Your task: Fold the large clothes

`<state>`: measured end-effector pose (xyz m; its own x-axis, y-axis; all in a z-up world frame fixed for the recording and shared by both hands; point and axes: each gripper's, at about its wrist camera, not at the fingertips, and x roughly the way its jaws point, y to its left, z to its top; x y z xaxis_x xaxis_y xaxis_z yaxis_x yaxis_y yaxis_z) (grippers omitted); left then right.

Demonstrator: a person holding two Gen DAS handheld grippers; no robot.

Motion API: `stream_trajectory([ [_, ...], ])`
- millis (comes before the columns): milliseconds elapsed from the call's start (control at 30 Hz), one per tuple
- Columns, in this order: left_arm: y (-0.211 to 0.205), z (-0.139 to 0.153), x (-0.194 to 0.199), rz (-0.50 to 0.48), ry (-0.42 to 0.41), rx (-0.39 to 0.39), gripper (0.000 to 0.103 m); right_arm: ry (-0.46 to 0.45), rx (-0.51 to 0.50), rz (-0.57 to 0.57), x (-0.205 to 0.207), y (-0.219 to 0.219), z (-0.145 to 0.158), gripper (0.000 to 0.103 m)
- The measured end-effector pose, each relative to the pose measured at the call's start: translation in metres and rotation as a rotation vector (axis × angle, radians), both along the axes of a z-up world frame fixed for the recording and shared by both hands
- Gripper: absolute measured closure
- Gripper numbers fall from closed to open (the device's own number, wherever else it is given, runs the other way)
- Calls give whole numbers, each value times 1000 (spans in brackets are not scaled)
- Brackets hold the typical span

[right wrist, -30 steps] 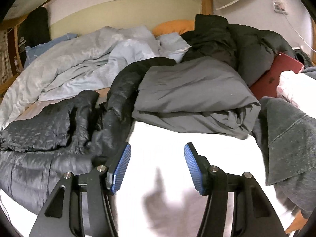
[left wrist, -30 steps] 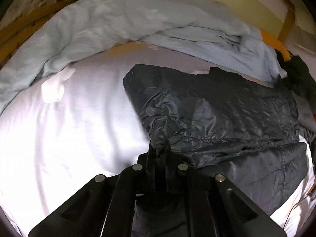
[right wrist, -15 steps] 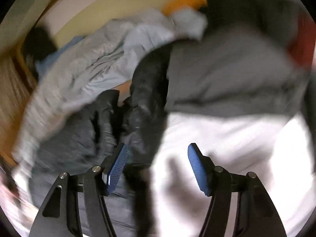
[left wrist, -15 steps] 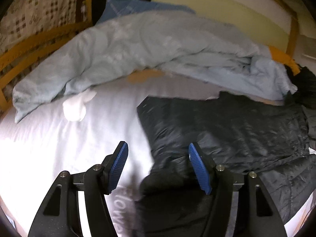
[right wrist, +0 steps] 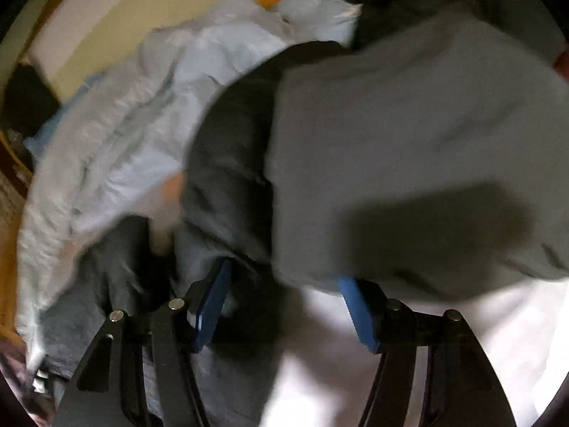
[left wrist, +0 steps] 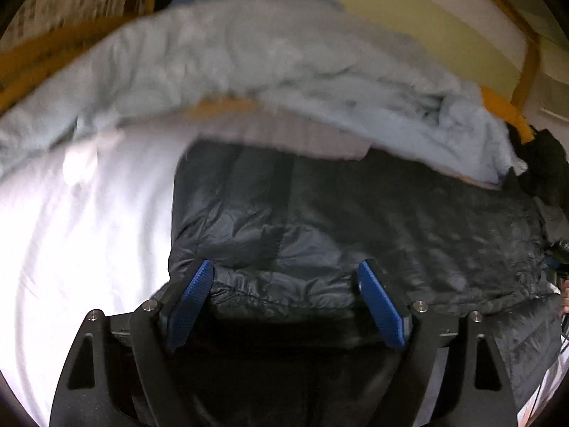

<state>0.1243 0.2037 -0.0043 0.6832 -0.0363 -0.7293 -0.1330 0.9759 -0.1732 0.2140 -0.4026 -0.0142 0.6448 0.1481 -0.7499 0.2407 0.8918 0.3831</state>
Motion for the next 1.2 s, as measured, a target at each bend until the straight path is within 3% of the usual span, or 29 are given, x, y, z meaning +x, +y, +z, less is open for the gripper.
stream_trajectory([
  [67,2,-11,4,16,19,4,20,0,140,67,14,1,-4,38],
  [133,-3,-19,9,21,41,28,20,32,108,50,21,3,-8,43],
  [233,-14,-23,11,10,57,87,19,44,74,-20,19,3,-5,74],
  [267,-16,-23,12,8,61,98,19,35,71,-23,17,4,-2,96],
  [400,-11,-21,9,6,45,71,19,-78,-86,-8,-8,23,36,98],
  [567,-10,-17,6,5,35,56,19,-232,-238,163,-44,85,99,98],
  [667,-11,-17,4,-7,28,52,19,-260,-341,322,-62,136,113,98],
  [767,-15,-16,1,-21,23,73,19,-220,-394,473,-74,189,93,98],
  [900,-13,-14,-1,-16,1,65,19,-72,-369,565,-80,229,29,98],
  [1000,-6,-14,-1,0,-10,30,19,16,-246,544,-85,225,-4,82],
  [1067,-5,-14,-1,-4,-9,21,19,9,-186,520,-90,215,1,76],
  [1167,-8,-10,-2,-14,-18,38,19,-38,-112,504,-99,197,24,48],
  [1200,-9,-9,-3,-13,-25,45,19,-67,-108,491,-103,191,34,45],
])
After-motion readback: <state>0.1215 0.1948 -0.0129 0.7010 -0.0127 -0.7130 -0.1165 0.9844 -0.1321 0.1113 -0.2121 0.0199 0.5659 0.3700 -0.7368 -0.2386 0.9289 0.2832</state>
